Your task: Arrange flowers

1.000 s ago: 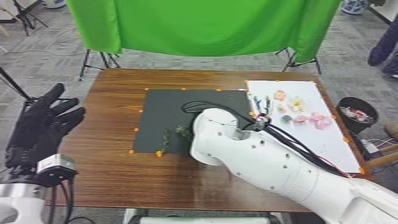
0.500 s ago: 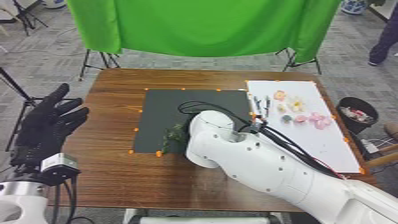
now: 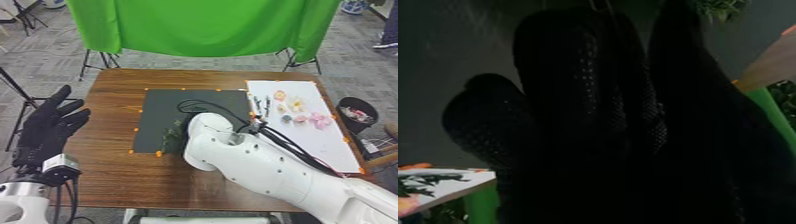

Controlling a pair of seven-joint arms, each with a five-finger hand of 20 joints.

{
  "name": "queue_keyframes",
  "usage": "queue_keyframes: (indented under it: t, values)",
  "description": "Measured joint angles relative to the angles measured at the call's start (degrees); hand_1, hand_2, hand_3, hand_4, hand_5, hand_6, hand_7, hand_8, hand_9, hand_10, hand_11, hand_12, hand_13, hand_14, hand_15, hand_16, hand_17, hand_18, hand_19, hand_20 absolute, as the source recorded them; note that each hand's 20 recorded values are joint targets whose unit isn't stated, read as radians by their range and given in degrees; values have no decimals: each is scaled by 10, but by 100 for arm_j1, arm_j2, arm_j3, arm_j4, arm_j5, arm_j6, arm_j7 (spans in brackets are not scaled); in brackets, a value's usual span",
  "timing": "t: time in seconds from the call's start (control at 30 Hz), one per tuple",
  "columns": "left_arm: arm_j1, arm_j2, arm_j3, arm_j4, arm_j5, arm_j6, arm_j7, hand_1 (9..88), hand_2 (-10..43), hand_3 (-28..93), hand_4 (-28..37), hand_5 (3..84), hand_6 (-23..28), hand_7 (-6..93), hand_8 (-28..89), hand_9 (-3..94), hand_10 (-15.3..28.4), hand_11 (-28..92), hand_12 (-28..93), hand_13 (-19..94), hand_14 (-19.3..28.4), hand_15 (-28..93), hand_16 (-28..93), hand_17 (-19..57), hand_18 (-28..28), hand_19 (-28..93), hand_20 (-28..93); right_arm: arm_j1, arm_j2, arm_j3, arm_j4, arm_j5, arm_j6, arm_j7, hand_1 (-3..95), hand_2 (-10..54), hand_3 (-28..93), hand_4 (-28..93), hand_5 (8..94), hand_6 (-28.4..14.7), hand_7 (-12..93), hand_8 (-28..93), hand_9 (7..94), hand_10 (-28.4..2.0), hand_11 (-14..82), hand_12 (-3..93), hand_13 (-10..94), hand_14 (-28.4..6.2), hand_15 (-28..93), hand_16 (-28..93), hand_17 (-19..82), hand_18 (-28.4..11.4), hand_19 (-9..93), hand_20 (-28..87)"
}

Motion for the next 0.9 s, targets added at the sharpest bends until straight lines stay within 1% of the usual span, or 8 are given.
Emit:
queue_keyframes:
  t: [0.13, 0.27, 0.4, 0.57, 0.63, 0.8, 0.83, 0.9]
  values:
    - [79, -4, -61, -14, -3, 2, 12, 287, 71, 634, -212, 336, 77, 82, -74, 301, 188, 254, 113, 198, 270, 538, -114, -82, 270, 510, 25, 6, 2, 39, -73, -4, -126, 13, 400, -95, 668, -204, 690, -123, 127, -73, 937, -156, 232, 159, 937, -65, 460, 110, 788, -8, 932, -279]
    - [144, -17, -87, -19, -4, 4, 20, 288, 71, 634, -211, 335, 76, 82, -74, 300, 188, 254, 113, 198, 270, 538, -114, -82, 271, 509, 24, 6, -5, 122, -105, 24, -419, 48, 385, -95, 659, -202, 671, -142, 120, -72, 933, -161, 224, 158, 937, -69, 449, 107, 784, -9, 932, -282]
    - [200, -26, -110, -35, -9, 10, 39, 289, 71, 633, -210, 335, 77, 82, -74, 300, 187, 254, 114, 198, 269, 537, -114, -83, 272, 510, 23, 2, -5, 153, -137, 29, -473, 71, 373, -95, 650, -198, 659, -159, 109, -71, 927, -166, 224, 159, 937, -71, 447, 107, 783, -11, 932, -282]
    - [322, -28, -153, -77, -41, 31, 143, 287, 70, 632, -210, 335, 77, 82, -74, 299, 187, 254, 114, 197, 269, 537, -114, -83, 273, 511, 22, -4, 29, 190, -307, 30, -463, 52, 349, -80, 642, -192, 651, -167, 104, -67, 915, -175, 229, 161, 937, -73, 441, 106, 781, -16, 932, -282]
    - [438, -26, -198, -117, -95, 71, 267, 287, 70, 629, -213, 335, 76, 82, -74, 299, 188, 254, 114, 197, 269, 536, -114, -83, 273, 511, 21, -4, 85, 205, -472, 28, -442, -9, 346, -65, 645, -187, 641, -159, 106, -65, 878, -192, 231, 164, 931, -83, 431, 114, 772, -20, 932, -283]
    - [852, 93, -251, -180, -373, 218, 860, 287, 71, 627, -216, 334, 76, 81, -73, 300, 187, 254, 114, 197, 269, 536, -113, -83, 273, 510, 19, -33, 391, 552, -1092, -25, -465, -506, 349, -43, 646, -182, 604, -139, 107, -67, 774, -222, 202, 154, 868, -108, 462, 131, 734, -32, 932, -283]
    - [907, 125, -251, -181, -409, 243, 928, 287, 71, 627, -216, 334, 76, 81, -74, 300, 187, 254, 114, 201, 269, 538, -112, -83, 273, 511, 19, -27, 481, 655, -1196, -4, -475, -617, 349, -42, 648, -181, 601, -137, 108, -68, 760, -222, 199, 154, 859, -111, 470, 131, 729, -31, 932, -283]
    - [954, 184, -239, -180, -451, 283, 972, 288, 71, 624, -215, 336, 76, 79, -73, 302, 187, 251, 114, 214, 273, 548, -113, -80, 273, 508, 19, 41, 693, 804, -1293, 78, -480, -765, 350, -42, 658, -180, 599, -135, 109, -69, 747, -223, 196, 153, 847, -114, 478, 129, 723, -31, 932, -283]
